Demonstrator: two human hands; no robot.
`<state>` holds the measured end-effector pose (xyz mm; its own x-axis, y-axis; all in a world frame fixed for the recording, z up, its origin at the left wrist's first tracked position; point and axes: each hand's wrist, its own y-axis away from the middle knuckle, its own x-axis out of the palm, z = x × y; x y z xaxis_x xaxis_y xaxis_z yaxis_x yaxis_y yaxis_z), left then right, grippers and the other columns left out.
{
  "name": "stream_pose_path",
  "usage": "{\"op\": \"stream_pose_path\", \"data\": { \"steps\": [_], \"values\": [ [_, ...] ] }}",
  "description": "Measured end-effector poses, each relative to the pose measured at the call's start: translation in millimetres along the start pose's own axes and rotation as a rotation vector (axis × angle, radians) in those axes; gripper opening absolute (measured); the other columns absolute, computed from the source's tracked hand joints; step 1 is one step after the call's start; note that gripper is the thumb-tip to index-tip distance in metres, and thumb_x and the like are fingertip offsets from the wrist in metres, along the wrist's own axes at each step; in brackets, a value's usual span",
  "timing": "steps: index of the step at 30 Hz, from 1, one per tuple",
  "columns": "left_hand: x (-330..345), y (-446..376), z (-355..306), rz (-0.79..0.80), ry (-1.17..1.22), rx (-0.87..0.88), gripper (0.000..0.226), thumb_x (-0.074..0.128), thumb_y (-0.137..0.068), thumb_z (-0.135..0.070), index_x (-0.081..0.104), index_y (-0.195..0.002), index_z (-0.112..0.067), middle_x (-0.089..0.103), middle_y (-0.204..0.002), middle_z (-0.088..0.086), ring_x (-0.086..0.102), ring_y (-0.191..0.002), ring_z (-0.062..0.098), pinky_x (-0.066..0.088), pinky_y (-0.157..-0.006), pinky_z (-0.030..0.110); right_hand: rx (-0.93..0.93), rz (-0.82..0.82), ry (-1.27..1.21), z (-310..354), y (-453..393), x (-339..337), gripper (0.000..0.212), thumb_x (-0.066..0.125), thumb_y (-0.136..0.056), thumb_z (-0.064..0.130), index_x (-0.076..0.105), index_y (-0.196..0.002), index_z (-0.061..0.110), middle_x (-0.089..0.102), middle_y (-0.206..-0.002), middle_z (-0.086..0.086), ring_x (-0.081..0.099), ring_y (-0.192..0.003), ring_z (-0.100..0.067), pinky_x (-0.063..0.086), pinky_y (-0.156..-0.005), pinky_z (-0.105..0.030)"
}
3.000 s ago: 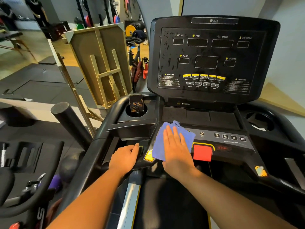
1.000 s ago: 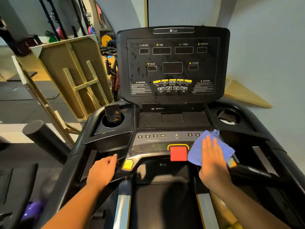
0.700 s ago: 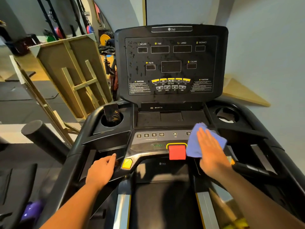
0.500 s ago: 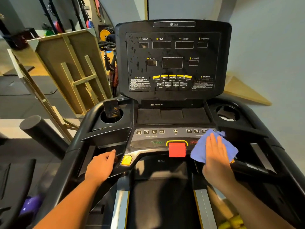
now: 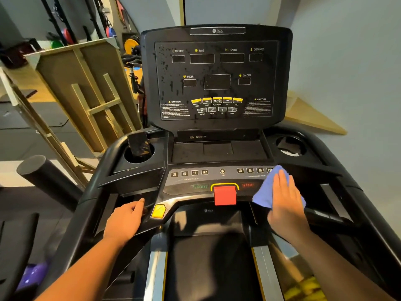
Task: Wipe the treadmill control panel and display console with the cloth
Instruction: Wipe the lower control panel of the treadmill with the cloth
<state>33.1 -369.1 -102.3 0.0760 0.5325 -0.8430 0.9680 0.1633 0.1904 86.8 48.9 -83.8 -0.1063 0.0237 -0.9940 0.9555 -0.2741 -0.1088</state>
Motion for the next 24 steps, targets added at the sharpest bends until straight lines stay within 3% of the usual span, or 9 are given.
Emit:
{"op": "stream_pose_path", "data": {
  "steps": [2, 3, 7, 11, 15, 18, 19, 21, 24],
  "values": [
    [0.3, 0.5, -0.8, 0.0, 0.006, -0.004, 0.046, 0.032, -0.108, -0.05, 0.069, -0.09, -0.03, 0.069, -0.081, -0.005, 0.065, -0.081, 0.015, 0.051, -0.082, 0.039, -0.012, 0.05, -0.037, 5.3, -16.2, -5.4, 0.103, 0.069, -0.081, 0.007, -0.002, -0.157, 0.0, -0.003, -0.167, -0.015, 0.005, -0.154, -0.037, 0.016, -0.123, -0.042],
    [0.0, 0.2, -1.4, 0.002, 0.006, -0.005, 0.044, 0.032, -0.108, -0.05, 0.068, -0.09, -0.03, 0.069, -0.082, -0.005, 0.066, -0.082, 0.016, 0.051, -0.084, 0.039, -0.026, 0.08, -0.088, 1.0, -17.7, -5.1, 0.1, 0.066, -0.084, 0.005, -0.003, -0.157, 0.001, -0.006, -0.166, -0.013, 0.002, -0.154, -0.035, 0.012, -0.123, -0.043],
    [0.2, -0.2, -0.5, 0.02, 0.024, -0.016, 0.042, 0.032, -0.108, -0.05, 0.066, -0.092, -0.031, 0.07, -0.086, -0.002, 0.067, -0.087, 0.02, 0.051, -0.087, 0.042, -0.054, 0.015, -0.191, -23.9, 24.2, 3.4, 0.088, 0.075, -0.066, -0.01, 0.039, -0.147, -0.008, 0.042, -0.149, -0.029, 0.041, -0.138, -0.049, 0.041, -0.107, -0.063],
    [-1.7, 0.9, -3.4, 0.015, 0.017, 0.001, 0.039, 0.032, -0.109, -0.047, 0.065, -0.097, -0.031, 0.07, -0.086, -0.001, 0.064, -0.083, 0.017, 0.047, -0.083, 0.038, 0.058, 0.021, -0.115, -7.5, 43.2, -1.3, 0.077, 0.073, -0.07, -0.002, 0.044, -0.141, -0.004, 0.051, -0.138, -0.028, 0.049, -0.129, -0.046, 0.043, -0.104, -0.053],
    [-3.2, 4.0, -6.4, 0.029, 0.024, 0.004, 0.031, 0.031, -0.11, -0.044, 0.056, -0.096, -0.032, 0.066, -0.088, 0.0, 0.061, -0.083, 0.017, 0.047, -0.085, 0.038, 0.111, 0.003, 0.009, 47.7, -11.8, -30.8, 0.054, 0.066, -0.089, 0.027, 0.047, -0.138, 0.015, 0.053, -0.136, -0.008, 0.051, -0.126, -0.024, 0.04, -0.105, -0.037],
    [-4.6, 6.4, -8.6, 0.037, 0.035, 0.001, 0.037, 0.031, -0.11, -0.044, 0.055, -0.083, -0.036, 0.065, -0.085, -0.003, 0.058, -0.078, 0.012, 0.045, -0.084, 0.037, -0.206, 0.099, -0.004, 84.7, -19.8, -21.6, 0.099, 0.069, -0.09, 0.027, -0.001, -0.157, 0.008, 0.008, -0.166, -0.019, 0.008, -0.153, -0.037, 0.004, -0.123, -0.042],
    [-4.1, 6.9, -8.7, 0.029, 0.031, 0.001, 0.038, 0.032, -0.11, -0.044, 0.057, -0.082, -0.036, 0.064, -0.083, -0.004, 0.056, -0.075, 0.009, 0.043, -0.083, 0.036, -0.351, 0.025, 0.002, 83.1, -14.1, -12.4, 0.111, 0.076, -0.081, 0.022, -0.004, -0.156, 0.004, 0.007, -0.166, -0.021, 0.006, -0.153, -0.039, 0.0, -0.123, -0.043],
    [-5.8, 7.6, -10.5, -0.001, 0.016, 0.004, 0.039, 0.032, -0.11, -0.045, 0.062, -0.089, -0.033, 0.062, -0.077, -0.01, 0.053, -0.071, 0.004, 0.039, -0.081, 0.034, -0.502, -0.067, 0.043, 59.4, -0.3, 5.4, 0.115, 0.079, -0.063, 0.01, 0.013, -0.155, -0.001, 0.019, -0.163, -0.022, 0.019, -0.15, -0.041, 0.007, -0.121, -0.045],
    [-4.4, 4.5, -6.0, -0.01, 0.005, 0.002, 0.045, 0.032, -0.109, -0.047, 0.068, -0.091, -0.028, 0.064, -0.076, -0.01, 0.058, -0.073, 0.007, 0.042, -0.079, 0.036, -0.382, -0.033, 0.08, 14.1, 12.6, 16.4, 0.098, 0.065, -0.068, 0.004, 0.016, -0.153, -0.001, 0.022, -0.162, -0.018, 0.026, -0.148, -0.038, 0.01, -0.119, -0.043]
  ]
}}
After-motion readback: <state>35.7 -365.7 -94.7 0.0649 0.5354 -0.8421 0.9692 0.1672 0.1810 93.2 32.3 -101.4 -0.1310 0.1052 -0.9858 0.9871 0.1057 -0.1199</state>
